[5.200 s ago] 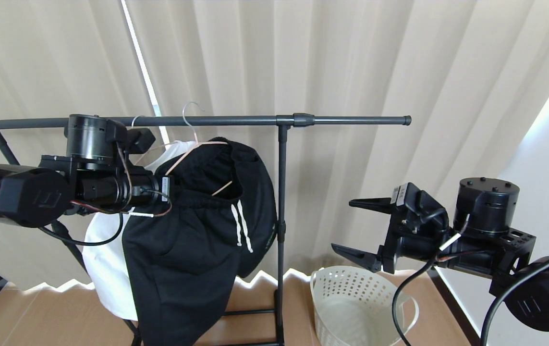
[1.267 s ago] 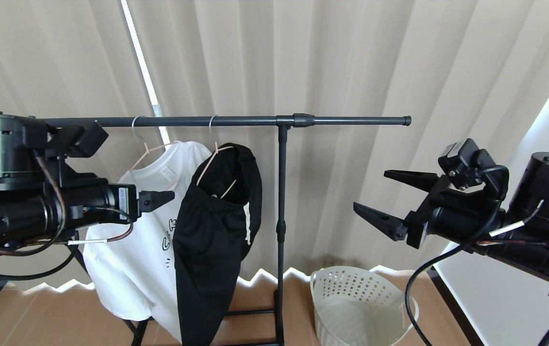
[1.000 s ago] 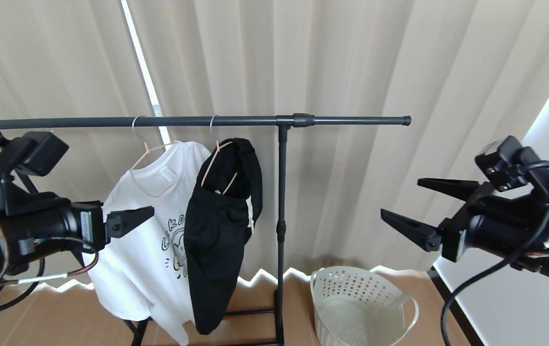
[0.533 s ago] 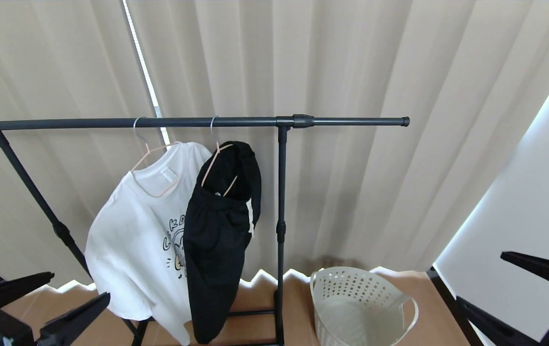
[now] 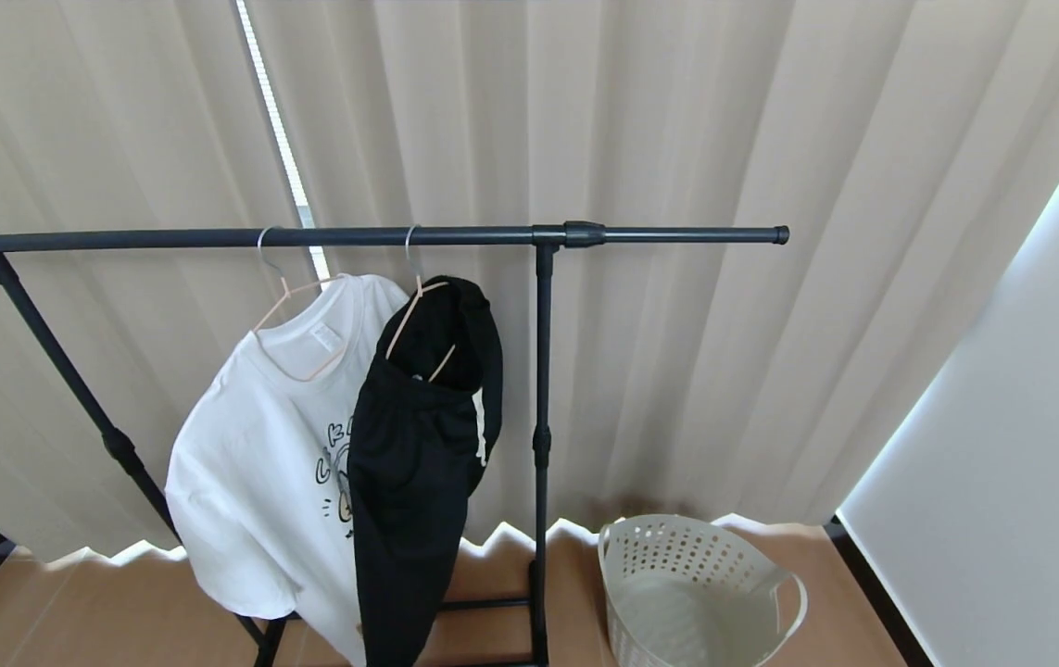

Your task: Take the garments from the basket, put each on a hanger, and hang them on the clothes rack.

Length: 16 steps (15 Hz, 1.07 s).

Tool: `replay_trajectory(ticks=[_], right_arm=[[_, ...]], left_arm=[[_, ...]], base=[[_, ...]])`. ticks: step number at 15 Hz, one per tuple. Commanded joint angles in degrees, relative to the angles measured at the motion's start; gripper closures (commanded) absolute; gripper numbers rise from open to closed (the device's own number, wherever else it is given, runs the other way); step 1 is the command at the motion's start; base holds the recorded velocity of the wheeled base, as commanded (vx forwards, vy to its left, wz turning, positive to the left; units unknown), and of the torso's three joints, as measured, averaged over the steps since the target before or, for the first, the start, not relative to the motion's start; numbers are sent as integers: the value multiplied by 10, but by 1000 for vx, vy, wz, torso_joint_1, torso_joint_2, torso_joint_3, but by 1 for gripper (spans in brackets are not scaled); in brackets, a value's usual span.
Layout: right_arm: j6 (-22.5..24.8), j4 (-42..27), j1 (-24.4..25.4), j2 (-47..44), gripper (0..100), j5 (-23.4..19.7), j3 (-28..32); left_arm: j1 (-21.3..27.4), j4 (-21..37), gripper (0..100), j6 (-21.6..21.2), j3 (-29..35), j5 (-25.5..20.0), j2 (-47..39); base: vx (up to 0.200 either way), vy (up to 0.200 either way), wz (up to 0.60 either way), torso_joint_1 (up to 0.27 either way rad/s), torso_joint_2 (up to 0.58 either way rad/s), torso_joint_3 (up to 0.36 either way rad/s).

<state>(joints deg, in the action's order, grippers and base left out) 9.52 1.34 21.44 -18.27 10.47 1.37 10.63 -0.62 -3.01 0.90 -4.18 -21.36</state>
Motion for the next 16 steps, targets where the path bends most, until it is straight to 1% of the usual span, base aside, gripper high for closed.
replay_trajectory(ticks=[1,2,3,4,5,6,7,8,9,11,16], right_arm=[[1,-40,-167,134,0,-52,6],[-1,-48,-209,163,0,-87,8],[-20,-58,-213,183,0,-121,12],[-26,-57,-213,183,0,-121,12],[-35,-57,-213,183,0,-126,12],[-58,-56,-212,183,0,-160,4],[-57,-55,-211,183,0,-181,4],[-57,-55,-211,183,0,-179,4],[-57,-54,-211,183,0,-179,4],[-58,-55,-211,183,0,-179,4],[-57,-54,-212,183,0,-178,4]], left_arm=[[-10,16,0,2,-8,6,84],[-22,17,0,-8,-7,22,94],[-55,17,0,-24,-7,49,98],[-86,17,0,-29,-7,49,116],[-102,17,0,-33,-7,46,154],[-104,13,0,-34,-9,30,214],[-105,12,0,-29,-9,20,214],[-104,13,0,-7,-9,19,214],[-104,13,0,5,-9,18,214],[-105,12,0,14,-8,20,214],[-105,12,0,14,-8,20,214]], base=[[0,0,0,0,0,0],[0,0,0,0,0,0],[0,0,0,0,0,0],[0,0,0,0,0,0],[0,0,0,0,0,0],[0,0,0,0,0,0],[0,0,0,0,0,0],[0,0,0,0,0,0],[0,0,0,0,0,0],[0,0,0,0,0,0],[0,0,0,0,0,0]])
